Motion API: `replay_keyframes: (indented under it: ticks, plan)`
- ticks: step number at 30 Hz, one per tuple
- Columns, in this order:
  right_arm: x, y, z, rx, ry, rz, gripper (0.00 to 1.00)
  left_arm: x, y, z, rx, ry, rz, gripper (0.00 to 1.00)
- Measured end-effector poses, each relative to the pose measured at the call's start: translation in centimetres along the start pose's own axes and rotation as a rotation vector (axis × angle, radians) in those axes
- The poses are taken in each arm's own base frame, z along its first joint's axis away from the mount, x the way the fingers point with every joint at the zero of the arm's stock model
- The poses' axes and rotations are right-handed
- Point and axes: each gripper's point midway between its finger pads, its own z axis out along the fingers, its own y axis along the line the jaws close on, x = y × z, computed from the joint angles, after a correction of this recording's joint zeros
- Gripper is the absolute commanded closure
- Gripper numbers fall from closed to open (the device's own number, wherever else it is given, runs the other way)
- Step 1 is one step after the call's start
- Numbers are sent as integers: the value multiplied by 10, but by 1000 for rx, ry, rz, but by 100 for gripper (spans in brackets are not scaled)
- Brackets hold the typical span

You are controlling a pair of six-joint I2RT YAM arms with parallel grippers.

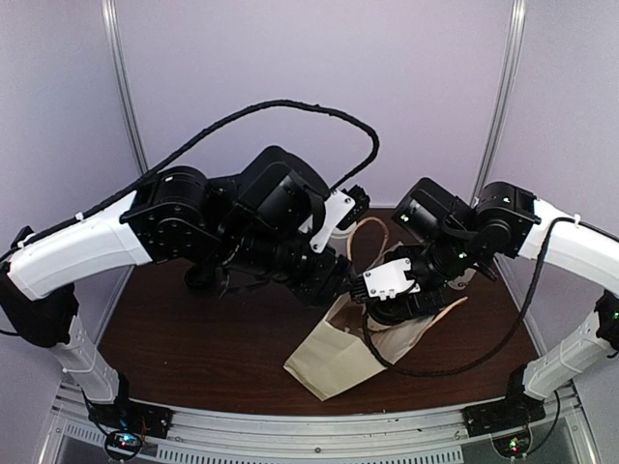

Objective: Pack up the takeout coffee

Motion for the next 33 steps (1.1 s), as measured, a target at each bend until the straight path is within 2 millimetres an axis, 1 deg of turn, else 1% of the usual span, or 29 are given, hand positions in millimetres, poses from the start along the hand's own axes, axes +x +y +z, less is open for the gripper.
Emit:
replay_keyframes:
  ticks: [4, 6, 8, 10, 14, 16, 18, 22, 24, 25, 26, 28, 31, 33]
  plan:
    - [3, -3, 0, -14, -15, 25, 52, -1, 2, -3, 1, -6, -3, 40]
    - [3, -6, -2, -14, -29, 42, 52, 8, 5, -7, 7, 0, -4, 37]
    - [1, -9, -4, -12, -44, 52, 52, 16, 8, -12, 15, 7, -4, 37]
    - [-2, -11, -7, -11, -62, 61, 52, 19, 10, -20, 24, -3, -11, 37]
    - [-7, -12, -9, -14, -86, 75, 51, 12, 9, -28, 38, -25, -20, 36]
    - [-8, -12, -9, -14, -89, 79, 51, 7, 6, -25, 39, -27, -20, 36]
    - [-8, -13, -9, -14, -92, 81, 51, 4, 3, -18, 37, -19, -18, 37]
    - [-9, -14, -9, -10, -96, 86, 51, 8, -3, 1, 31, 32, -5, 39]
    - [-9, -14, -9, -10, -96, 89, 51, 15, -3, 6, 24, 59, 1, 44]
    - [-9, -14, -9, -10, -96, 90, 51, 19, -2, 8, 19, 77, 6, 48]
    - [-9, -14, -9, -10, -96, 91, 51, 22, -1, 9, 16, 90, 8, 55]
    - [-9, -14, -9, -11, -97, 98, 51, 28, 0, 9, 6, 116, 8, 65]
    - [-8, -15, -9, -16, -101, 110, 51, 32, 3, 10, -10, 142, 16, 83]
    - [-7, -15, -10, -20, -106, 115, 51, 33, 5, 12, -21, 156, 36, 92]
